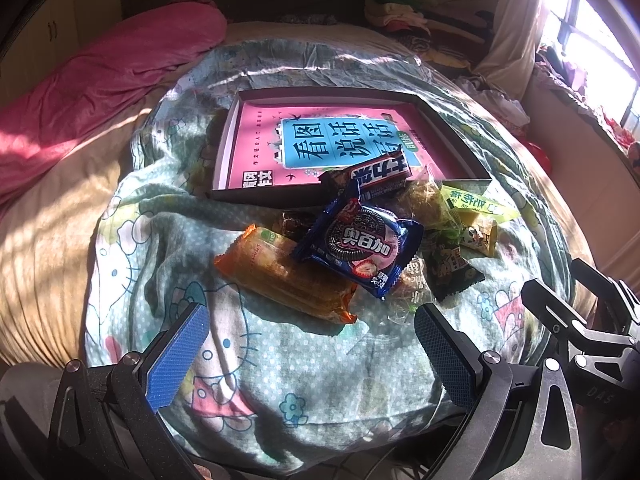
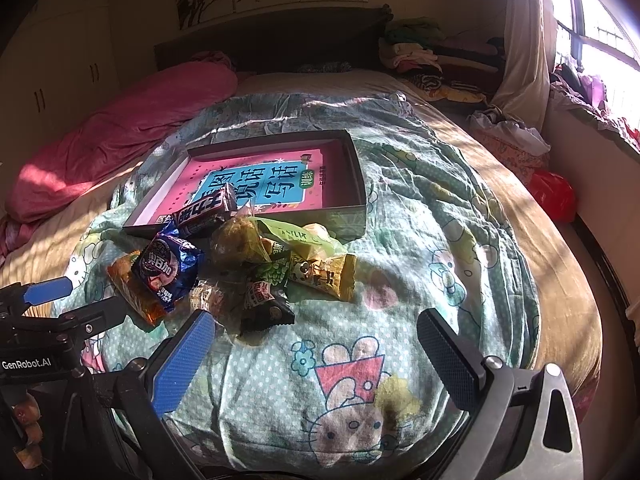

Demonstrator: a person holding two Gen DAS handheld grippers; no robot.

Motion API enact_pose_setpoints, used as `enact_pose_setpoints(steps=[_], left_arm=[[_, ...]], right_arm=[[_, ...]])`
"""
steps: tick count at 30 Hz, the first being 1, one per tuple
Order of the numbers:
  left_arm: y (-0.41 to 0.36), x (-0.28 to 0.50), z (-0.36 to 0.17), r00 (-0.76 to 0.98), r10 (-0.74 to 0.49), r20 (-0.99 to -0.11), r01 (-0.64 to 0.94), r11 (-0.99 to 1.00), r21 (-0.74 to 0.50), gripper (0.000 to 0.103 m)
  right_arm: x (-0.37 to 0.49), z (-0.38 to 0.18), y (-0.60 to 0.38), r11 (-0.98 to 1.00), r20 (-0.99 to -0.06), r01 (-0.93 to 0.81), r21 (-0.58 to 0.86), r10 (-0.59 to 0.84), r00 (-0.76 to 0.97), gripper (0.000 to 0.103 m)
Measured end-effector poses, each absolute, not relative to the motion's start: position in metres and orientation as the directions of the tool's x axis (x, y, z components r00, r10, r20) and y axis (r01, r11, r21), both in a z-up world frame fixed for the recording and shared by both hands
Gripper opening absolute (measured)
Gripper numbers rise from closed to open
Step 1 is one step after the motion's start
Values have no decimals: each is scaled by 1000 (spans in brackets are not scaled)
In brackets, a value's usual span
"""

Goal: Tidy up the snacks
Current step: 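Move the left tool down onto the orange-wrapped wafer roll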

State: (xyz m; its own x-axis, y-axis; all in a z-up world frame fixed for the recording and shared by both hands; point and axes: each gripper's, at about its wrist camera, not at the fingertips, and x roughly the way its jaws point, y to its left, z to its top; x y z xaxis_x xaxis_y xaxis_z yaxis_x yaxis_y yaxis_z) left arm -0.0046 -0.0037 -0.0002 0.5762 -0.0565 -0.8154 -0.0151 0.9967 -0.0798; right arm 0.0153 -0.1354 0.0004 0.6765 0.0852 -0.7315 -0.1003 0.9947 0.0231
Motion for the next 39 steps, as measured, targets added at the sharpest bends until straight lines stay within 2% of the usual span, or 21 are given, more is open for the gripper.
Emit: enact_pose_setpoints(steps=[18,30,36,38,39], left_arm=[[23,9,-22,518,-71,-852,-87,987,-135,102],[55,27,-47,464,-173,-869,-163,947,-276,102],[62,33,-53,464,-265,-845,-183,905,-385,87],[64,37,-54,471,-298,-830,-184,887,-423,71],[65,38,-55,470,-312,-826,-187,879,-438,67]], right_arm=[[21,-7,-133,994,-736,-108,14,83,672,102],[29,-14,-140,996,-744,-84,31,79,663,102],[31,-16,-142,997,-746,-76,34,76,661,102],[33,-17,-143,997,-746,-72,36,74,662,102],[33,-17,-143,997,-745,-69,35,72,663,102]])
